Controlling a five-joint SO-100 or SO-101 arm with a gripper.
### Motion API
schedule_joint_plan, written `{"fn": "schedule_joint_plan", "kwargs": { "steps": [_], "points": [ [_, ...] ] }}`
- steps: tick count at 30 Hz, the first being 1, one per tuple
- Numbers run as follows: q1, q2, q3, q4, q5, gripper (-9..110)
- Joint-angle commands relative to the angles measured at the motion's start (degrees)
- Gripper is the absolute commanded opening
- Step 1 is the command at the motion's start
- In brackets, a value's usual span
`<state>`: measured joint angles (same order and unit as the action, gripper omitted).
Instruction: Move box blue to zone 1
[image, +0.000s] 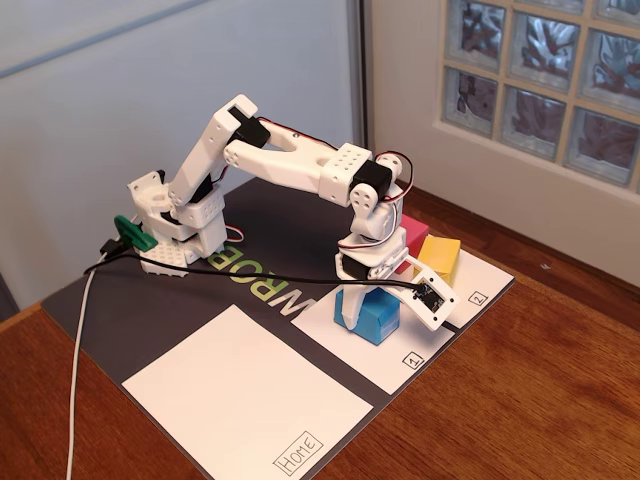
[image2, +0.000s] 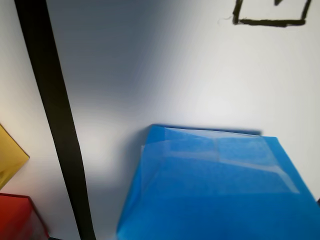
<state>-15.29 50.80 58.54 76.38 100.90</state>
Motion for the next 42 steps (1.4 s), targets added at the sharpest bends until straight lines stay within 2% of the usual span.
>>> {"fn": "schedule_joint_plan", "kwargs": {
  "steps": [1, 3, 7, 23, 42],
  "points": [
    [-0.88, 0.18, -2.99, -0.53, 0.18, 4],
    [-0.88, 0.18, -2.99, -0.53, 0.18, 6],
    [-0.88, -0.18, -2.99, -0.44, 0.0, 19],
    [-0.53, 2.99, -2.99, 0.53, -0.09, 40],
    [-2.9, 13.71, -2.99, 4.13, 2.64, 44]
  ]
}}
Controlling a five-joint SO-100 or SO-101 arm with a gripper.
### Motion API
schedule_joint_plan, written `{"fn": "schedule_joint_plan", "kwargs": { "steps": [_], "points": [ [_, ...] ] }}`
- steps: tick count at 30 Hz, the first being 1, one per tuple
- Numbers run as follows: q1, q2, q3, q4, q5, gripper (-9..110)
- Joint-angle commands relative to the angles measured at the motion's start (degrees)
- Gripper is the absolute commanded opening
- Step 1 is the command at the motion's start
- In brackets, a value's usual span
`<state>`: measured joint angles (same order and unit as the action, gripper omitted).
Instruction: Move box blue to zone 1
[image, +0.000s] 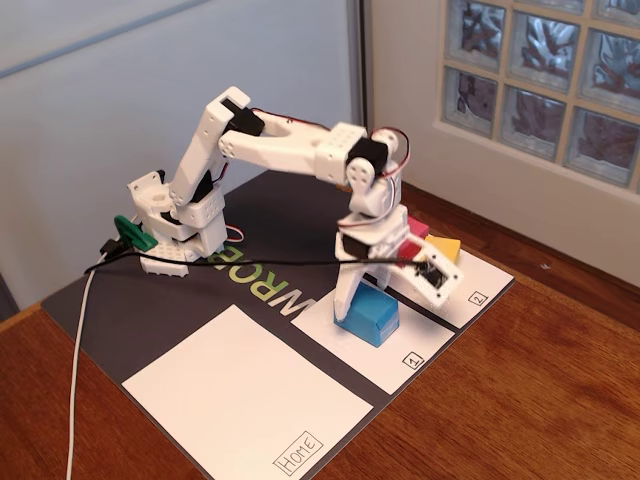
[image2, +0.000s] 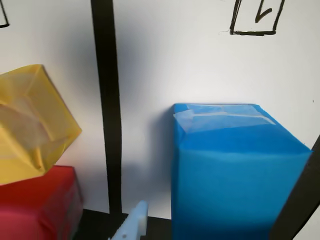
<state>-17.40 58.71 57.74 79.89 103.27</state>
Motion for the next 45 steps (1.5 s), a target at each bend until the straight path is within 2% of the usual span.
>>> {"fn": "schedule_joint_plan", "kwargs": {
  "steps": [1, 19, 27, 36, 45],
  "points": [
    [-0.88, 6.94, -2.2, 0.97, 0.35, 44],
    [2.72, 29.18, -0.26, 16.17, -5.45, 39],
    [6.86, 45.0, 14.41, 16.26, -8.88, 32],
    [12.74, 62.14, 33.49, 15.64, -16.17, 13],
    [16.0, 78.93, 51.77, 12.13, -19.34, 0]
  ]
}}
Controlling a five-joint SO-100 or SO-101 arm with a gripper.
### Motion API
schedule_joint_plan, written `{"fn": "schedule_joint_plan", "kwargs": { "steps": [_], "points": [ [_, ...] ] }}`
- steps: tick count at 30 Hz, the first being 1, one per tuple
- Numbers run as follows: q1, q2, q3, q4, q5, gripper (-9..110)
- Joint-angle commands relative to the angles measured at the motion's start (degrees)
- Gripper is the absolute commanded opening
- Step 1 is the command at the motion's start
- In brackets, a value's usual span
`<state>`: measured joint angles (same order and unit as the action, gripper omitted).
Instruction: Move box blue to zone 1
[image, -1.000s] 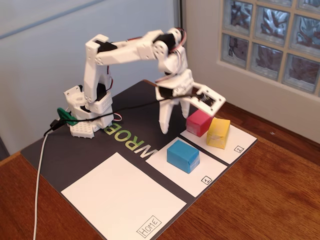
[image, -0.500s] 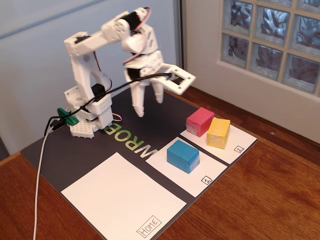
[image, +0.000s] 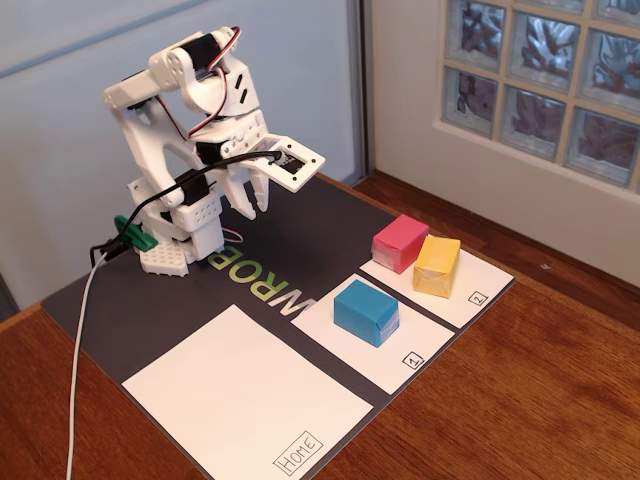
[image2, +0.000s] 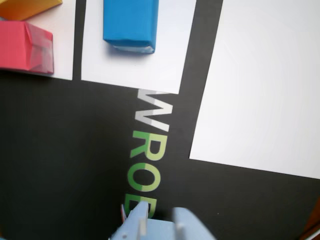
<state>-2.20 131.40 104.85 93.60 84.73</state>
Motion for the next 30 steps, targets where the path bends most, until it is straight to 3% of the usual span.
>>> {"fn": "schedule_joint_plan", "kwargs": {
  "steps": [1, 11, 30],
  "points": [
    [0.88, 8.44, 7.12, -2.72, -0.79, 0],
    [3.43, 30.76, 32.52, -8.53, -1.23, 0],
    [10.02, 44.56, 53.26, -11.34, -5.63, 0]
  ]
}}
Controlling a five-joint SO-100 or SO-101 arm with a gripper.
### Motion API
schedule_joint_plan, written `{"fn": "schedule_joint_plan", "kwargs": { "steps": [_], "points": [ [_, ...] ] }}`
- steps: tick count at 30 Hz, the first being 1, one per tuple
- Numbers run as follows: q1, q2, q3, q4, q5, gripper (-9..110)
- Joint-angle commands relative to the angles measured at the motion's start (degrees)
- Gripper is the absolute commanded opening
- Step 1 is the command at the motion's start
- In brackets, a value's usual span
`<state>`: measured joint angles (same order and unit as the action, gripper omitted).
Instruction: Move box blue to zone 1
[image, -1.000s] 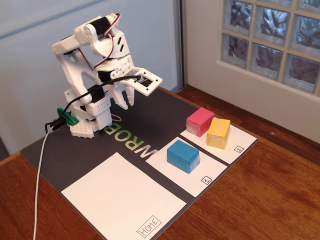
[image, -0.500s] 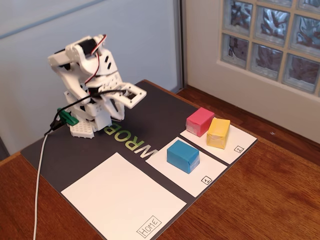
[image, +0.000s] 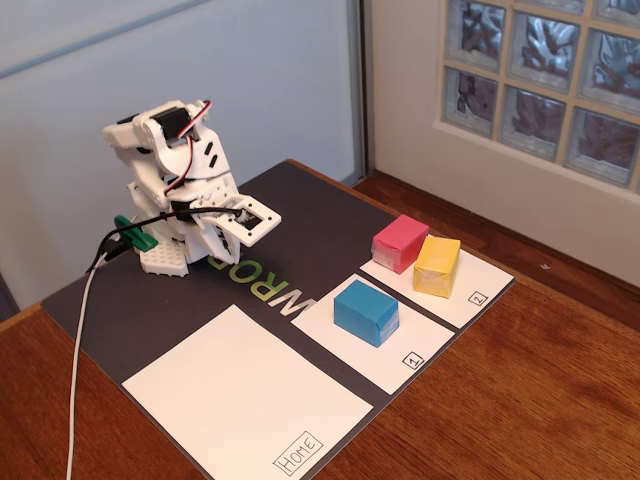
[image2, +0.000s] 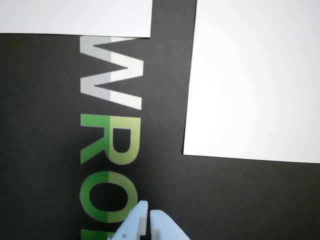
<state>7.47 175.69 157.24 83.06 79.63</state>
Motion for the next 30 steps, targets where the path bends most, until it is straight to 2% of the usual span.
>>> {"fn": "schedule_joint_plan", "kwargs": {
  "steps": [1, 7, 12, 19, 30],
  "points": [
    [0.26, 0.26, 1.67, -1.32, -0.7, 0],
    [0.7, 1.85, 6.86, -4.39, -2.46, 0],
    [0.0, 14.77, 14.06, -1.85, 0.53, 0],
    [-0.62, 15.56, 16.61, 0.18, 5.89, 0],
    [0.0, 15.56, 16.79, 0.26, 6.5, 0]
  ]
}}
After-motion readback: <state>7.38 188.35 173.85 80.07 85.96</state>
